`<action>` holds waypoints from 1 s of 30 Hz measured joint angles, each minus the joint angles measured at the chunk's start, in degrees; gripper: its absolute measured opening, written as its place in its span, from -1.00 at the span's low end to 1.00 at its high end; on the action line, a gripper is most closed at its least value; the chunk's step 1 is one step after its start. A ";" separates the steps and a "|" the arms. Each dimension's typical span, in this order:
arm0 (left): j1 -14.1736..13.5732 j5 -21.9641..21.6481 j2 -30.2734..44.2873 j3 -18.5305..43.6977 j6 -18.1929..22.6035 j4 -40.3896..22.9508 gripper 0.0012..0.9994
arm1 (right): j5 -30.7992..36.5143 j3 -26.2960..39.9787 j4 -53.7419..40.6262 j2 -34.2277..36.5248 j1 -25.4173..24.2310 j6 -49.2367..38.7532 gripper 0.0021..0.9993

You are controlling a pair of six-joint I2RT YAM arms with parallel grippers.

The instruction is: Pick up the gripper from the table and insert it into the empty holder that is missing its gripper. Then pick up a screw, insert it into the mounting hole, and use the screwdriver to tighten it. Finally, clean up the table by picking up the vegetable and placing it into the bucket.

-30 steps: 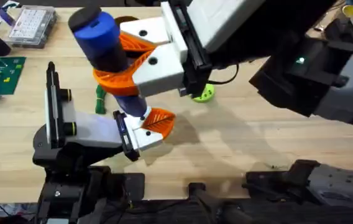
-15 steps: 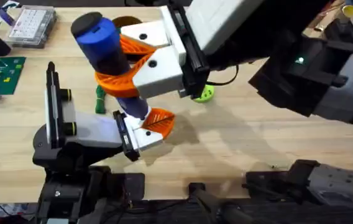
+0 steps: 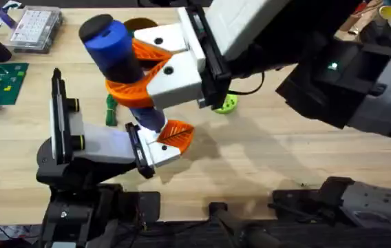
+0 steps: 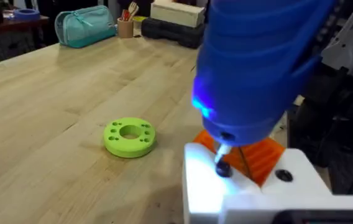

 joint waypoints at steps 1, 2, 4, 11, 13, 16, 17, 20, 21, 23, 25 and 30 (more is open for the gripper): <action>0.00 0.00 0.00 0.00 0.00 0.00 -0.97 | 0.00 0.00 0.00 0.00 0.00 0.00 -0.92; 0.00 0.00 0.02 0.00 0.00 0.00 -0.97 | 0.00 0.00 0.00 0.00 0.00 0.00 -0.92; 0.00 0.00 0.02 0.00 0.00 0.00 -0.97 | 0.00 0.00 0.00 0.00 0.00 0.00 -0.92; 0.00 0.00 0.02 0.00 0.00 0.00 -0.97 | 0.00 0.00 0.16 0.00 0.00 0.09 -0.92; 0.00 0.00 0.02 0.00 0.02 0.00 -0.97 | 0.00 0.02 0.28 0.00 0.00 0.32 -0.92; 0.00 0.00 0.02 0.00 0.02 0.00 -0.97 | 0.00 0.02 1.03 0.00 0.00 1.16 -0.92; 0.00 0.00 0.02 0.00 0.02 0.00 -0.97 | -0.02 0.00 1.36 0.00 0.00 1.48 -0.92; 0.00 -0.02 0.02 0.00 0.02 0.00 -0.97 | -0.02 0.02 1.92 0.00 0.00 2.08 -0.92; 0.00 -0.02 0.02 0.00 0.02 0.00 -0.97 | -0.02 0.02 1.88 0.00 0.00 2.31 -0.92; 0.00 -0.02 0.02 0.00 0.02 0.00 -0.97 | -0.02 0.02 1.90 0.00 0.00 2.79 -0.92; 0.00 -0.02 0.02 0.00 0.02 0.00 -0.97 | -0.02 0.02 1.90 0.00 0.00 3.08 -0.92; 0.00 -0.02 0.02 0.00 0.02 0.00 -0.97 | -0.02 0.00 1.54 0.00 0.00 3.30 -0.92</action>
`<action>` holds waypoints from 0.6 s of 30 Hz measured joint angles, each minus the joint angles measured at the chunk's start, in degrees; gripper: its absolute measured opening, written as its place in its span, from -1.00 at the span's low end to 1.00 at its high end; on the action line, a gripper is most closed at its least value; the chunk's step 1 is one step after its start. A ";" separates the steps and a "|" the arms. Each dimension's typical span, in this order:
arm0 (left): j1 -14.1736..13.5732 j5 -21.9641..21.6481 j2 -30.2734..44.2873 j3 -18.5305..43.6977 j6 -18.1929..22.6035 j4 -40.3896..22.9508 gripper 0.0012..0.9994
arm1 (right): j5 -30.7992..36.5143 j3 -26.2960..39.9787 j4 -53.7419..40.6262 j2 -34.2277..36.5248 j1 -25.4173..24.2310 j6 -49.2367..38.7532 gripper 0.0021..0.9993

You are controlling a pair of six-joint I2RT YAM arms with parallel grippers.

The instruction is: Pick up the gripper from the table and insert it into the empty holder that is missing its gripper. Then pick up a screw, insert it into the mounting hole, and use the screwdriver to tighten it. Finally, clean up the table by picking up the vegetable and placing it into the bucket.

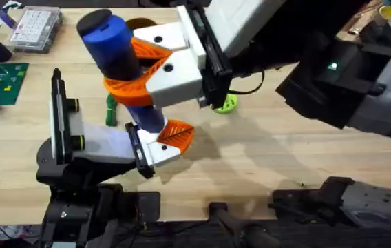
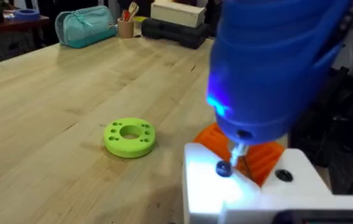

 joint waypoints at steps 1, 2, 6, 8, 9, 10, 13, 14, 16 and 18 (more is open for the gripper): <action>0.00 0.00 -0.02 0.00 0.00 0.00 -0.97 | 0.00 0.02 -0.12 0.00 0.00 0.00 -0.92; 0.00 0.00 -0.02 0.00 0.00 0.00 -0.97 | 0.00 0.02 -0.20 0.00 0.00 0.00 -0.92; 0.00 0.00 -0.02 0.00 0.00 0.00 -0.97 | 0.00 0.02 -0.53 0.00 0.00 -0.26 -0.92; 0.00 0.00 0.00 0.00 0.00 0.00 -0.97 | 0.00 0.02 -0.75 0.00 0.00 -0.50 -0.92; 0.00 0.00 -0.02 0.00 0.00 0.00 -0.97 | 0.02 0.02 -0.98 0.00 0.00 -0.67 -0.92; 0.00 0.00 0.00 0.00 0.00 0.00 -0.97 | 0.00 0.02 -1.13 0.00 0.00 -0.73 -0.92; 0.00 0.00 -0.02 0.00 0.00 0.00 -0.97 | 0.02 0.02 -1.49 0.00 0.00 -0.98 -0.92; 0.00 0.00 -0.02 0.00 0.00 0.00 -0.97 | 0.00 0.02 -1.53 0.00 0.00 -1.13 -0.92; 0.00 0.00 0.00 0.00 0.00 0.00 -0.97 | 0.00 0.02 -1.54 0.00 0.00 -1.54 -0.92; 0.00 -0.02 -0.02 0.00 0.00 0.00 -0.97 | 0.00 0.02 -1.54 0.00 0.00 -1.78 -0.92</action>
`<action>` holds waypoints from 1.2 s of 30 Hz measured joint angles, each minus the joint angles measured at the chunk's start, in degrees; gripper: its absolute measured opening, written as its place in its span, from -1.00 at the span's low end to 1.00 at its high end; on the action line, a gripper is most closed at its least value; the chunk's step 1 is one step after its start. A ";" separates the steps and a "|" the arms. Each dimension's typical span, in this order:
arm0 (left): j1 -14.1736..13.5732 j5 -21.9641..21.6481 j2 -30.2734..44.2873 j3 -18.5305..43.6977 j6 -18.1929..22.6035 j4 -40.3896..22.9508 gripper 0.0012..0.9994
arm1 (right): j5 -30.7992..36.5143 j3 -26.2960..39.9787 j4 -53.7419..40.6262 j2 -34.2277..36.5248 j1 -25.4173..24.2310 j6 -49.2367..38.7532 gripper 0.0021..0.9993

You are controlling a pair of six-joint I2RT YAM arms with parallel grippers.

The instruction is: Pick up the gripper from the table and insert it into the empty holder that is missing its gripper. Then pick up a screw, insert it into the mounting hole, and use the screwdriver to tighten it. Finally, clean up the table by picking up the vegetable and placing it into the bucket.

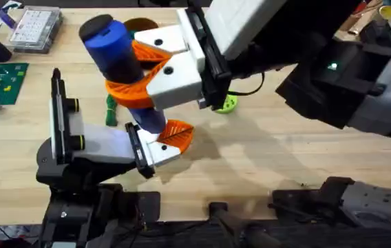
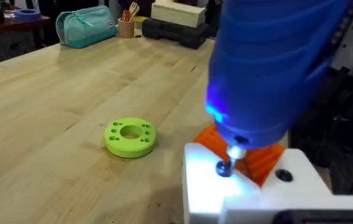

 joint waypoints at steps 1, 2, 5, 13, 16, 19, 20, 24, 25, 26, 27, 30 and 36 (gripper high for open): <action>0.00 0.00 0.02 0.00 0.00 0.00 -0.97 | 0.00 0.00 0.00 -0.02 0.00 -0.03 -0.92; 0.00 0.00 0.00 0.00 -0.02 0.00 -0.97 | 0.00 0.00 0.00 0.00 0.00 -0.08 -0.92; 0.00 0.00 0.02 0.00 0.00 0.00 -0.97 | 0.02 0.00 0.00 -0.01 0.00 -0.20 -0.92; 0.00 0.00 0.00 0.00 0.00 0.00 -0.97 | -0.02 0.00 0.56 0.00 0.00 -0.21 -0.92; 0.00 0.02 0.02 0.00 0.00 0.00 -0.97 | 0.02 0.00 1.43 0.00 0.00 -0.36 -0.92; 0.00 0.02 0.01 0.00 0.00 0.00 -0.97 | 0.02 0.00 1.84 0.00 0.00 -0.45 -0.92; 0.00 0.01 0.01 0.00 0.00 0.01 -0.97 | 0.02 0.00 1.78 0.00 0.00 -0.45 -0.92; 0.00 0.02 0.01 0.00 0.00 0.01 -0.97 | 0.02 0.00 1.68 0.00 0.00 -0.45 -0.92; 0.00 0.01 0.00 0.00 0.00 0.02 -0.97 | 0.02 0.00 1.57 0.00 0.00 -0.45 -0.92; 0.00 0.00 0.00 0.00 0.00 0.02 -0.97 | 0.02 0.00 1.40 -0.01 0.00 -0.45 -0.92; 0.00 0.01 0.00 0.00 0.00 0.01 -0.97 | 0.02 0.00 1.22 -0.01 0.00 -0.45 -0.92; 0.00 0.02 0.02 0.00 0.00 0.00 -0.97 | 0.02 0.00 0.78 0.00 0.00 -0.43 -0.92; 0.00 0.02 0.01 0.00 0.00 0.01 -0.97 | 0.02 0.00 0.45 0.00 0.00 -0.43 -0.92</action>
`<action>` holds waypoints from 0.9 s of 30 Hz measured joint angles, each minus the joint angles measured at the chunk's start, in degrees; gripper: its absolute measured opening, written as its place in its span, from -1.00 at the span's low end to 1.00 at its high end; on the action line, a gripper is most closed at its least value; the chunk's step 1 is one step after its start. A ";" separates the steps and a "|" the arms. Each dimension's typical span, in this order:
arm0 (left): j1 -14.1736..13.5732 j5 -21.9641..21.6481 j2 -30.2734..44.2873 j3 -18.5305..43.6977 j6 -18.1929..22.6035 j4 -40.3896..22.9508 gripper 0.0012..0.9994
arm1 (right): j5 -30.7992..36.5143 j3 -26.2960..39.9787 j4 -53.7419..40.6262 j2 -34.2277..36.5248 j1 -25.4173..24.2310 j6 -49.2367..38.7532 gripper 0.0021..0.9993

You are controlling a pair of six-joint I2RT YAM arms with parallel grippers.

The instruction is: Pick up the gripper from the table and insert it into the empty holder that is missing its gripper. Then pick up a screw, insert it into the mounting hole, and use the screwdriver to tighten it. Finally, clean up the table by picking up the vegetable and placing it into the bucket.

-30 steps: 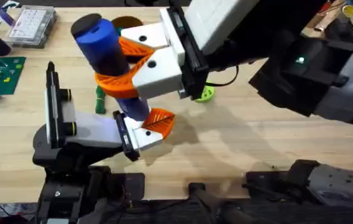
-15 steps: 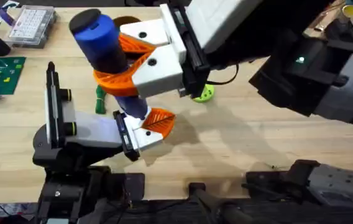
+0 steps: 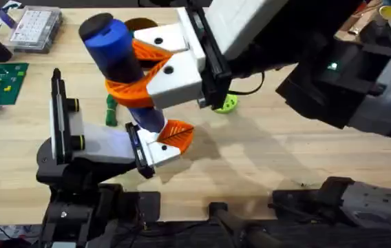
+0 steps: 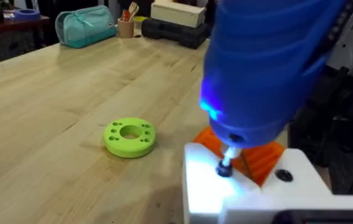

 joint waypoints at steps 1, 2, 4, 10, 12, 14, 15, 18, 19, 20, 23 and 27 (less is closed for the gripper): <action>0.00 0.00 0.00 0.00 0.00 0.00 -0.97 | 0.00 0.00 -0.01 0.00 0.00 0.00 -0.92; 0.00 0.00 0.00 0.00 0.00 0.00 -0.97 | 0.00 0.00 -0.01 0.00 0.00 0.00 -0.92; 0.00 0.00 0.00 0.00 0.00 -0.01 -0.97 | 0.00 0.00 -0.01 0.00 0.00 -0.01 -0.92; 0.00 0.00 -0.01 0.00 0.00 -0.01 -0.97 | 0.00 0.00 -0.05 -0.01 0.00 -0.01 -0.92; 0.00 0.00 0.01 0.00 0.00 -0.01 -0.97 | 0.00 0.00 -0.06 0.00 0.00 0.00 -0.92; 0.00 0.00 0.00 0.00 0.00 -0.01 -0.97 | 0.00 0.00 -0.21 -0.02 0.00 -0.01 -0.92; 0.00 0.00 0.01 0.00 0.00 -0.01 -0.97 | 0.00 0.00 -0.36 -0.01 0.00 -0.02 -0.92; 0.00 0.00 0.01 0.00 0.00 0.00 -0.97 | 0.00 0.00 -0.68 0.00 0.00 -0.02 -0.92; 0.00 0.00 0.01 0.00 0.00 -0.01 -0.97 | 0.00 0.00 -0.77 0.00 0.00 -0.02 -0.92; 0.00 0.00 0.01 0.00 0.00 -0.01 -0.97 | 0.00 0.00 -0.87 0.00 0.00 -0.02 -0.92; 0.00 0.00 -0.01 0.00 0.00 -0.01 -0.97 | 0.00 0.00 -1.14 0.00 0.00 -0.02 -0.92; 0.00 0.01 0.00 0.00 0.00 -0.01 -0.97 | 0.00 0.00 -1.25 0.00 0.00 -0.19 -0.92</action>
